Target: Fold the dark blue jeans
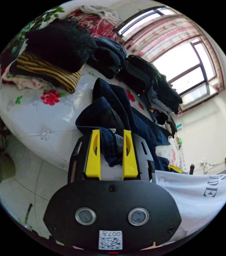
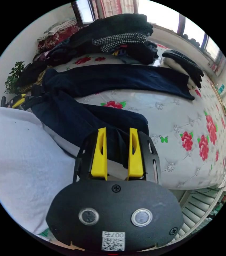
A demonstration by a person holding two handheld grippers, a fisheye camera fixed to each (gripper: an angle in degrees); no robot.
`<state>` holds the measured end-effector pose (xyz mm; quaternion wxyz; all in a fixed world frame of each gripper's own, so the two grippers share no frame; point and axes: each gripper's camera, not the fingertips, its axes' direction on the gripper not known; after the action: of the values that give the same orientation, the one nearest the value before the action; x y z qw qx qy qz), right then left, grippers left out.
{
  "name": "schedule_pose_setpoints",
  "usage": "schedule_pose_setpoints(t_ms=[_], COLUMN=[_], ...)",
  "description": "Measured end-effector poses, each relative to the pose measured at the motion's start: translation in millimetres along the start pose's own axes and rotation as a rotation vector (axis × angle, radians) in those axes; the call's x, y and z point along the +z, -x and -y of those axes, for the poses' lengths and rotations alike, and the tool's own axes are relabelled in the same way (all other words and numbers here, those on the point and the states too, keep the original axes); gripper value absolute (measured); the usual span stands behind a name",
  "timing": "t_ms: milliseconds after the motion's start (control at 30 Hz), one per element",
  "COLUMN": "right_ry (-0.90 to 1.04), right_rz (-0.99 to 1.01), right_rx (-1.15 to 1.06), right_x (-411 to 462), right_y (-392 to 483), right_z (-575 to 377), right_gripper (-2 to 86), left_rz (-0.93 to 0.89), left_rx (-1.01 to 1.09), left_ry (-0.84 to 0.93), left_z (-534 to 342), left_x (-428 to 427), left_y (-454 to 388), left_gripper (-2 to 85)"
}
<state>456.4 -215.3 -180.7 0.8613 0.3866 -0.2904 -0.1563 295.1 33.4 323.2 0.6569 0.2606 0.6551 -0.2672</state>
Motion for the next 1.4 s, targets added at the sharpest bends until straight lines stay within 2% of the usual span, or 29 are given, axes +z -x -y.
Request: schedule_pose_setpoints(t_ms=[67,133,167,200,267,300,333,467,533,567,633,700,767,833,900,967,1033,1133,1300,1333,1400], right_ry=[0.032,0.178,0.206,0.149,0.159,0.157,0.157,0.02,-0.112,-0.167,-0.355,-0.486,-0.649,-0.825,-0.763,-0.649,-0.489,-0.265,-0.097,-0.176,-0.1], right_rz=[0.023,0.168,0.16,0.135,0.116,0.13,0.204,0.49,0.778,0.813,0.9,0.865,0.839,0.726,0.606,0.558,0.48,0.417,0.46,0.389,0.414], right_rx=[-0.036,-0.093,-0.093,-0.117,-0.1,-0.073,-0.035,0.076,0.115,0.113,0.146,0.278,0.495,0.731,0.768,0.689,0.577,0.563,0.547,0.537,0.481], right_x=[11,36,40,32,26,18,7,-60,-110,-124,-166,-180,-177,-164,-154,-142,-119,-81,-38,-45,-38], right_y=[-2,-2,-2,1,-2,-7,-15,-46,-72,-77,-101,-122,-144,-169,-175,-171,-164,-161,-136,-125,-114], right_z=[13,24,25,23,21,19,18,10,13,14,26,39,47,50,59,67,62,39,16,15,30], right_gripper=[8.0,6.6,5.8,4.1,1.9,1.2,0.7,0.0,-0.1,-0.1,-0.1,0.0,0.2,1.2,2.6,4.1,6.1,7.7,8.2,7.4,6.1], left_rz=[0.064,0.124,0.132,0.158,0.277,0.353,0.364,0.224,-0.015,-0.104,-0.34,-0.425,-0.388,-0.277,-0.171,-0.139,-0.076,0.034,-0.008,-0.034,-0.076], left_rx=[0.137,0.314,0.353,0.418,0.479,0.475,0.456,0.483,0.493,0.48,0.395,0.278,0.07,-0.167,-0.208,-0.174,-0.112,-0.122,-0.247,-0.269,-0.284], left_ry=[0.028,0.079,0.091,0.115,0.187,0.281,0.357,0.406,0.332,0.295,0.101,-0.021,-0.084,-0.114,-0.093,-0.105,-0.11,-0.127,-0.062,-0.059,-0.058], left_z=[-1,-10,-14,-21,-32,-36,-37,-21,4,13,52,83,111,130,133,124,99,55,7,4,7], left_x=[11,35,42,57,86,110,124,108,69,57,16,6,19,45,53,47,29,-2,-26,-25,-20], left_y=[-32,-74,-82,-97,-106,-103,-99,-102,-104,-102,-86,-64,-39,-13,-8,-7,2,29,82,90,97], left_gripper=[14.4,15.6,15.3,14.7,11.0,7.9,5.4,2.5,2.3,2.2,2.7,3.7,5.1,7.2,8.6,9.2,8.9,8.8,10.0,10.5,10.9])
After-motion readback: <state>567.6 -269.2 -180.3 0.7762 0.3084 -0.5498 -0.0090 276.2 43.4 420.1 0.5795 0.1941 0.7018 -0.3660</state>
